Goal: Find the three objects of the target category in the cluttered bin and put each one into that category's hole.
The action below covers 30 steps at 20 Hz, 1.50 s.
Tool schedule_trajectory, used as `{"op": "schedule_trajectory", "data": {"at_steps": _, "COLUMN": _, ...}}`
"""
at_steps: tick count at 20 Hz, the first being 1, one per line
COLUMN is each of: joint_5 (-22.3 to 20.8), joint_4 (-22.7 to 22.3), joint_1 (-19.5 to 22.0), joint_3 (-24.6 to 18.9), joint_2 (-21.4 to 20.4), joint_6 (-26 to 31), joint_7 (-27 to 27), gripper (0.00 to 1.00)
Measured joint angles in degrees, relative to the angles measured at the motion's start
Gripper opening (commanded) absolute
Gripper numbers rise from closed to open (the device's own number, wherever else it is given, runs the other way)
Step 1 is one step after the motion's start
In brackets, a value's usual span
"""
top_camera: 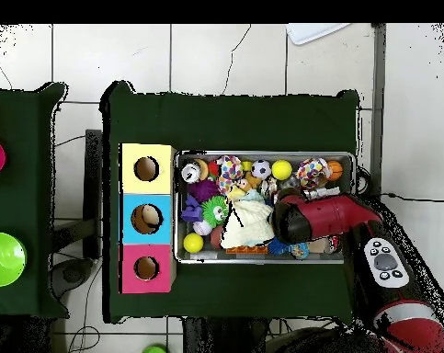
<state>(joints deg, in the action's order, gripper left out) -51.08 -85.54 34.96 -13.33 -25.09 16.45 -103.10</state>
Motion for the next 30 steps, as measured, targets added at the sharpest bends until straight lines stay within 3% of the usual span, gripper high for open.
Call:
{"op": "schedule_trajectory", "data": {"at_steps": 18, "joint_5": 0.0, "joint_4": 2.3, "joint_1": -1.1, "joint_3": 1.6, "joint_2": 1.0, "joint_6": -0.3, "joint_7": 0.0, "gripper": 1.0}}
{"op": "schedule_trajectory", "data": {"at_steps": 19, "joint_5": 0.0, "joint_4": 2.4, "joint_1": -1.2, "joint_3": 1.8, "joint_2": 1.0, "joint_6": -0.3, "joint_7": 0.0, "gripper": 0.0}}
{"op": "schedule_trajectory", "data": {"at_steps": 30, "joint_5": 0.0, "joint_4": 2.7, "joint_1": -1.3, "joint_3": 1.9, "joint_2": 1.1, "joint_6": -0.4, "joint_7": 0.0, "gripper": 0.0}}
